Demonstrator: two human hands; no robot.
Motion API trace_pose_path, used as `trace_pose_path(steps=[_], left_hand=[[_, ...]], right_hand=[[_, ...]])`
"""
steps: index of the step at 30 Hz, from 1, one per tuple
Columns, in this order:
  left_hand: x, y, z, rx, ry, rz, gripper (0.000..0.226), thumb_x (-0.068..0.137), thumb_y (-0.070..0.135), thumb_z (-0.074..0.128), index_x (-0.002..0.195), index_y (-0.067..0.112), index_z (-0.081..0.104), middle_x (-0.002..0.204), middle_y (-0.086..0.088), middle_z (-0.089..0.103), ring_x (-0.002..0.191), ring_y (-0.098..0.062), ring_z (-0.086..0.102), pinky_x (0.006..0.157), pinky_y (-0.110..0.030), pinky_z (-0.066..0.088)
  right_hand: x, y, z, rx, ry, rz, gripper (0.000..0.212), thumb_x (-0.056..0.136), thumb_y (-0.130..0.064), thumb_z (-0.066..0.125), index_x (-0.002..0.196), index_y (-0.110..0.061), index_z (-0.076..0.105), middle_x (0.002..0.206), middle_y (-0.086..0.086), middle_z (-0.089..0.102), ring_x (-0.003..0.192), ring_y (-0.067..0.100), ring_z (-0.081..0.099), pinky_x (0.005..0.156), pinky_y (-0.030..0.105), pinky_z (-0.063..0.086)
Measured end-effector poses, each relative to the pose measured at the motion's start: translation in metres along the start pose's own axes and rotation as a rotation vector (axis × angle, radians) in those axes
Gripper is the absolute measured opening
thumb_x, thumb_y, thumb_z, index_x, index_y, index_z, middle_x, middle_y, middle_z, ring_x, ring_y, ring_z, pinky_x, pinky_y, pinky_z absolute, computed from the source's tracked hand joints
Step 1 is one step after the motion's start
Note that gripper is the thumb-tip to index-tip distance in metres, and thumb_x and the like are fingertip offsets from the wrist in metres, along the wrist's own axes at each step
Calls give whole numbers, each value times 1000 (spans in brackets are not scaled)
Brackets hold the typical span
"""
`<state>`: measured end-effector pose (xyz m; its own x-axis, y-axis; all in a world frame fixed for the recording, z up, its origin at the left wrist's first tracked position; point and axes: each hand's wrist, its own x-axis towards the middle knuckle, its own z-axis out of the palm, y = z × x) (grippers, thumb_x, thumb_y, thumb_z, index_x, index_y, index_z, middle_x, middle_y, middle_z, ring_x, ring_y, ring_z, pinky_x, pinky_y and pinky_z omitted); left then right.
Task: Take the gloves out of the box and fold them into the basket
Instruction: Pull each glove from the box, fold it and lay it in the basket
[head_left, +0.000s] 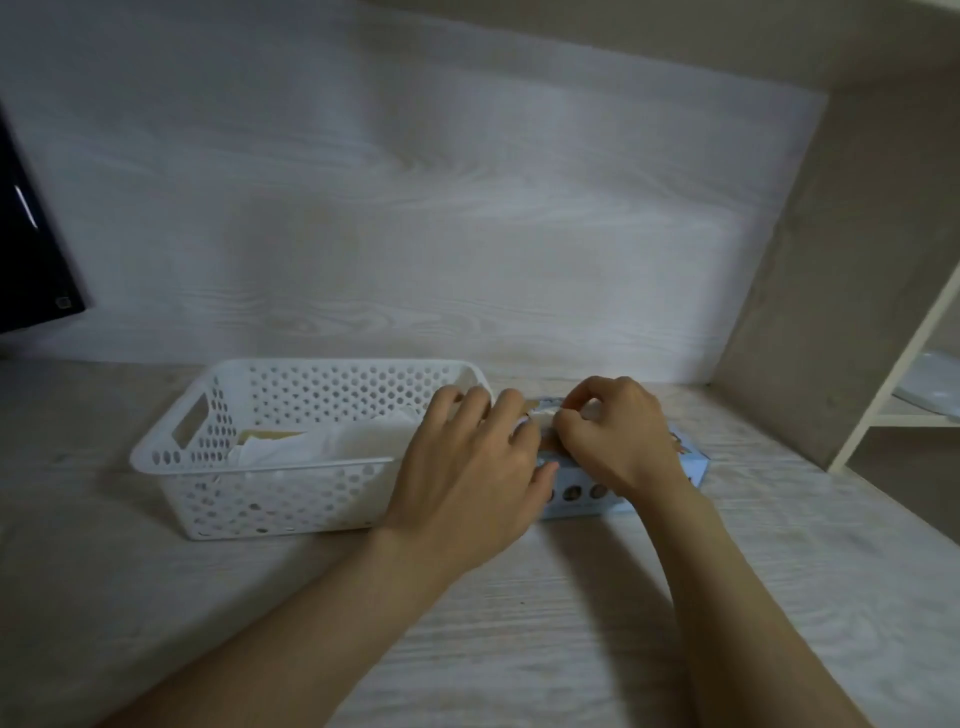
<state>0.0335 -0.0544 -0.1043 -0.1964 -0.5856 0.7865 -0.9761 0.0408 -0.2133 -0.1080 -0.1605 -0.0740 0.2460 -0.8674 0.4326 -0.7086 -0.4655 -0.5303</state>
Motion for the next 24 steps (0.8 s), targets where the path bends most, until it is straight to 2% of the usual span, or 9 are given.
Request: trace_pose_path(steps=[3,6,9,11,16,19,21,22,24], left_hand=[[-3,10,0,79,-66,49,43,100,48,54,102,11,75,117,-9,71,110,-34,61,107,-60,38],[-6,15,2,146,-150,29,47,100,52,52,115,11,71,109,-6,70,112,-33,59,114,-65,29],[-9,12,8,173,-166,29,48,100,51,53,123,11,66,112,-7,68,114,-35,57,113,-65,30],[-10,10,11,189,-170,37,51,99,52,55,127,10,64,117,-8,67,117,-36,57,113,-63,32],[-15,11,16,168,-156,33,51,101,51,53,132,10,61,117,-6,68,118,-36,57,105,-55,39],[-17,11,17,147,-129,32,51,101,50,56,133,10,61,119,-6,69,116,-35,58,99,-51,44],[-17,11,18,141,-125,30,51,100,50,57,133,11,63,119,-5,70,115,-35,59,95,-50,45],[-16,11,18,138,-127,28,51,99,49,57,133,11,63,118,-4,70,115,-35,59,94,-49,45],[-15,11,18,136,-131,26,50,99,49,55,131,12,64,114,-3,71,114,-34,60,91,-48,45]], right_hand=[[1,3,5,12,-34,-2,31,70,-55,52,79,-31,70,80,-1,69,79,21,64,74,36,54],[1,3,5,24,-40,23,13,81,-37,66,83,-27,73,74,-7,68,73,16,64,69,32,51],[4,7,9,64,5,6,10,82,-24,67,84,-24,76,72,-5,70,71,15,66,66,33,55],[8,12,14,91,71,-27,15,87,-20,64,90,-24,77,85,-1,74,80,17,67,71,36,57],[16,22,22,146,197,-20,16,102,-18,62,106,-24,76,111,8,63,102,26,58,83,32,42],[18,22,22,133,256,-9,14,104,-18,60,105,-20,74,114,6,67,111,27,56,90,36,43],[17,19,18,161,316,-9,11,106,-16,56,103,-18,67,105,-3,67,102,22,59,91,40,48],[16,18,16,226,344,-9,10,107,-14,55,102,-17,64,97,-8,65,95,16,60,88,34,49],[13,13,10,372,399,4,10,108,-12,53,103,-12,62,89,-15,60,83,-2,58,75,10,43]])
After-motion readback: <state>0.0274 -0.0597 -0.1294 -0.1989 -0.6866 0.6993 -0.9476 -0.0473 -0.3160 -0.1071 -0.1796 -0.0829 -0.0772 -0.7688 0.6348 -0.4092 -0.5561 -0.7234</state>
